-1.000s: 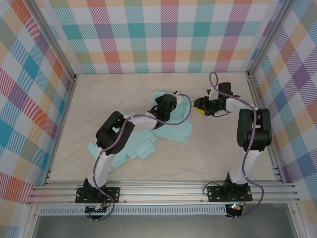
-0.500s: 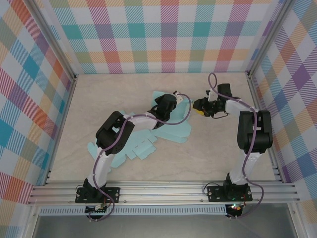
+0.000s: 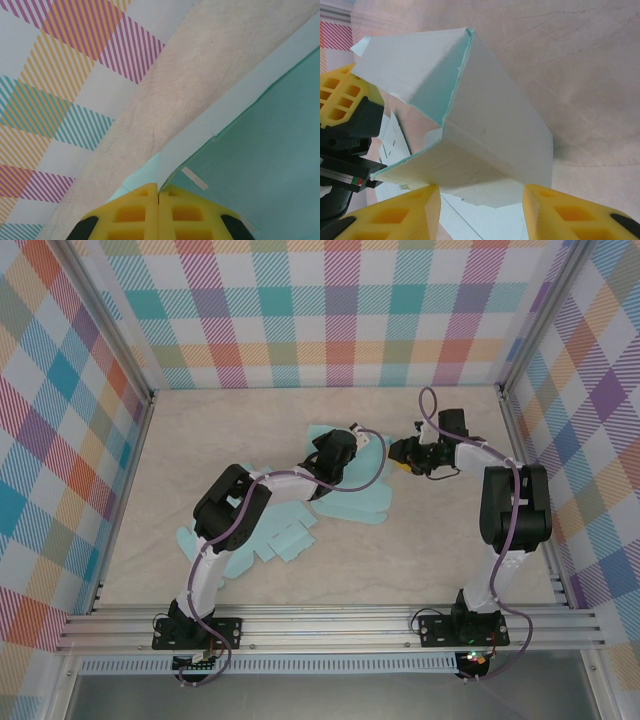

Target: Fold the paper box

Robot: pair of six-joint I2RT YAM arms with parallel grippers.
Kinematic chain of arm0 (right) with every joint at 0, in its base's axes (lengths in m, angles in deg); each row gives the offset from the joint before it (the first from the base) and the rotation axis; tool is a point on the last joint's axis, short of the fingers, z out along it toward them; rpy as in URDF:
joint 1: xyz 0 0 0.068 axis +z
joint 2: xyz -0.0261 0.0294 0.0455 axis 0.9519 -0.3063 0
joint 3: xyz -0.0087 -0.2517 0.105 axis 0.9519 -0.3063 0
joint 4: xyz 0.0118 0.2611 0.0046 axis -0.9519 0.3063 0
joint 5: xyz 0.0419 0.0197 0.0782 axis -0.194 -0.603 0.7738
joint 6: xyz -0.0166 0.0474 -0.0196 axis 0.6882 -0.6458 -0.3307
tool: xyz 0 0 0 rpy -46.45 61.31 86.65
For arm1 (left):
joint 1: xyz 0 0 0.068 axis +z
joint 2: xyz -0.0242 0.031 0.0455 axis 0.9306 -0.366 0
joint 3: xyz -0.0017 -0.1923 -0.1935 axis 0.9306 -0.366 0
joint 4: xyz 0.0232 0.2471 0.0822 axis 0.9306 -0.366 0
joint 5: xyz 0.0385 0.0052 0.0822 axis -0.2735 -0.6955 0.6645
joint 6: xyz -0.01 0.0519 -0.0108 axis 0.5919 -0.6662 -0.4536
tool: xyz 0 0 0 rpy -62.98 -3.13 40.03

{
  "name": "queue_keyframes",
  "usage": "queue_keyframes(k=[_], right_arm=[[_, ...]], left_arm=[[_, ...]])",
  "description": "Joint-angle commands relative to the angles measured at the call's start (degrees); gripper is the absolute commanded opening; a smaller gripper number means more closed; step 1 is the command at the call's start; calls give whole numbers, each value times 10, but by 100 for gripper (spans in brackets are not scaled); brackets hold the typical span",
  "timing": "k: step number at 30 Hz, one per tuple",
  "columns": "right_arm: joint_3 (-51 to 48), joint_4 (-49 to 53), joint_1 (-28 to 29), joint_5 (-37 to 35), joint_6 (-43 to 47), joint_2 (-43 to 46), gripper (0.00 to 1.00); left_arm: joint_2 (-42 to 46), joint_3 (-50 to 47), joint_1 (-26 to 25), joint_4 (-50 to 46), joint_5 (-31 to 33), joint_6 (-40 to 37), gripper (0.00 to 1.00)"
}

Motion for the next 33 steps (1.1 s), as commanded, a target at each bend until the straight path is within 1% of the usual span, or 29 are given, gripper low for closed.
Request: queue_keyframes(k=[1, 6, 10, 14, 16, 20, 25, 33], right_arm=[[17, -30, 8, -9, 2, -17, 48], [45, -30, 22, -48, 12, -32, 48], [47, -48, 27, -89, 9, -37, 48], [47, -65, 32, -129, 11, -42, 44], [46, -73, 34, -150, 15, -43, 44], [47, -79, 35, -178, 27, -42, 49], [62, -71, 35, -178, 47, -53, 52], [72, -68, 35, -125, 75, -64, 54]], left_arm=[[13, -3, 2, 0, -11, 12, 0], [14, -3, -3, -3, -15, 16, 0], [16, -5, -6, -3, -17, 17, 0], [21, -12, -6, -3, -26, 18, 0], [24, -13, -6, -6, -32, 18, 0], [26, -17, -6, -9, -40, 20, 0], [27, -19, -5, -9, -43, 19, 0], [25, -6, 0, -15, -50, 27, 0]])
